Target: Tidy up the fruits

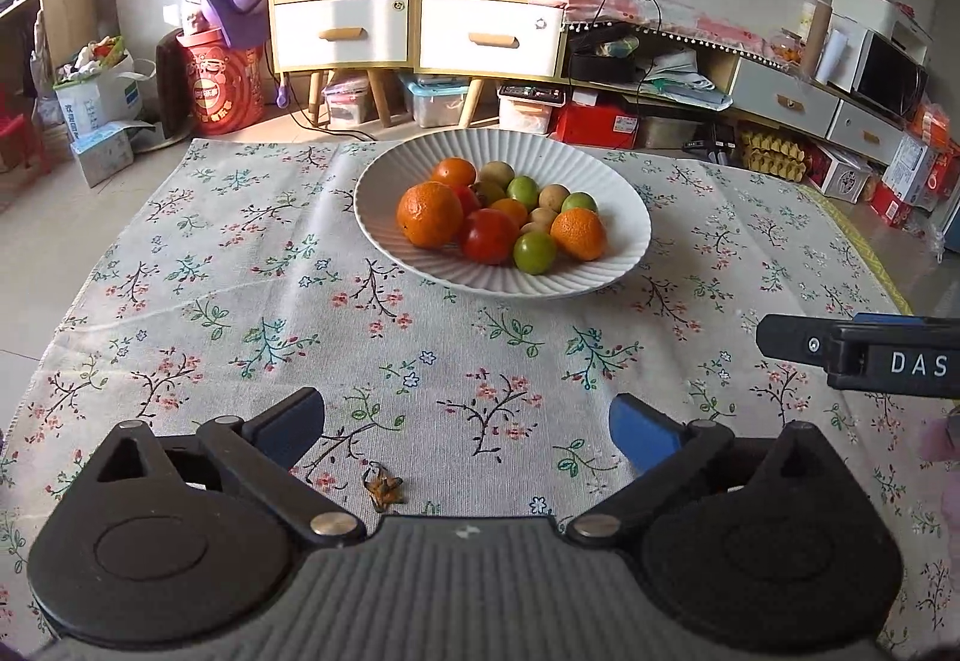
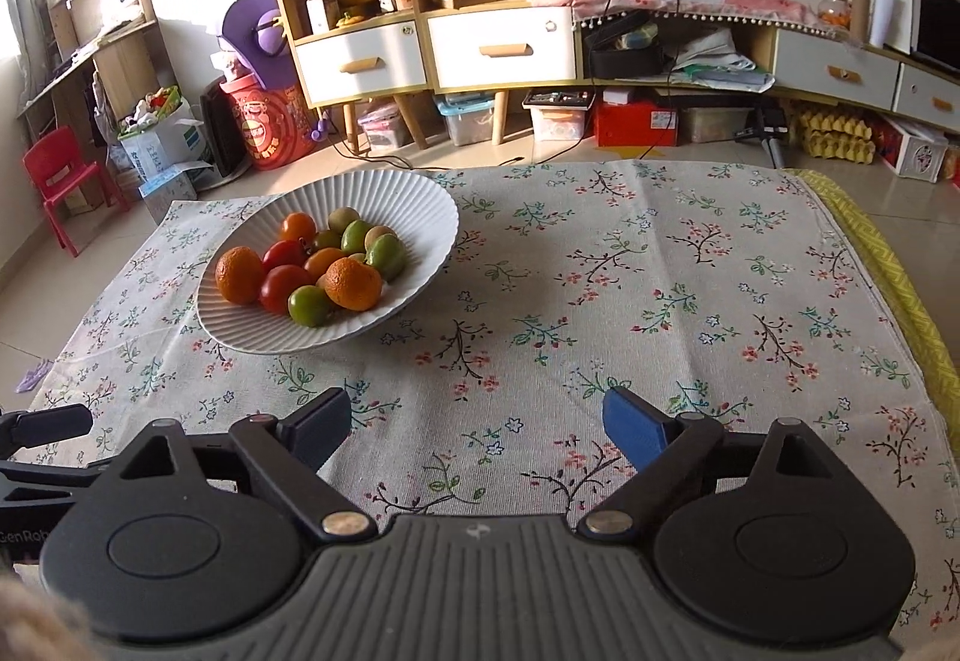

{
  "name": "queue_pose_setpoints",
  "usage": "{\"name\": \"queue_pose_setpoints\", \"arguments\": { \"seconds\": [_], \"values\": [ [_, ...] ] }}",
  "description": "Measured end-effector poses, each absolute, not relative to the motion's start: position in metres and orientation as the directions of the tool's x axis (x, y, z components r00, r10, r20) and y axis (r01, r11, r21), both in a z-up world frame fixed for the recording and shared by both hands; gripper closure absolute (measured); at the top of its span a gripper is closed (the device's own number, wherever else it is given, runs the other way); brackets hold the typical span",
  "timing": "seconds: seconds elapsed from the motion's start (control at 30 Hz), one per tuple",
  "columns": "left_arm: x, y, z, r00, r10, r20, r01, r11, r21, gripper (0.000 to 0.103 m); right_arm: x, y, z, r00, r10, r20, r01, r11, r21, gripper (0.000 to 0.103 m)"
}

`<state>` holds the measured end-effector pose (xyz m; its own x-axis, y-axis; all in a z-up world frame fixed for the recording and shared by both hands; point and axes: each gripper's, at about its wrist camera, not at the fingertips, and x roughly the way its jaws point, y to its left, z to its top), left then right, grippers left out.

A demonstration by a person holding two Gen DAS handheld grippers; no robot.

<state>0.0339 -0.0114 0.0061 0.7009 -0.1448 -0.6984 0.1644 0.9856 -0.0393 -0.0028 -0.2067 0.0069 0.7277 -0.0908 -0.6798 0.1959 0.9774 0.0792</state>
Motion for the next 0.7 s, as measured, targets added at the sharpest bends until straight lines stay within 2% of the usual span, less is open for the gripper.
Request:
{"name": "queue_pose_setpoints", "arguments": {
  "seconds": [0.17,0.33,0.7],
  "values": [
    [0.029,-0.014,0.003,0.674,-0.105,-0.731,0.157,0.988,0.003,0.002,-0.012,-0.202,-0.001,0.704,-0.106,-0.702,0.198,0.979,0.051,0.005],
    [0.030,-0.013,0.005,0.652,-0.094,-0.752,0.135,0.991,-0.006,0.002,-0.013,-0.194,0.001,0.701,-0.127,-0.702,0.187,0.982,0.009,0.001],
    [0.031,-0.011,-0.001,0.651,-0.040,-0.758,0.106,0.994,0.038,0.002,-0.010,-0.182,-0.009,0.676,-0.143,-0.723,0.160,0.986,-0.045,0.001]
  ]
}}
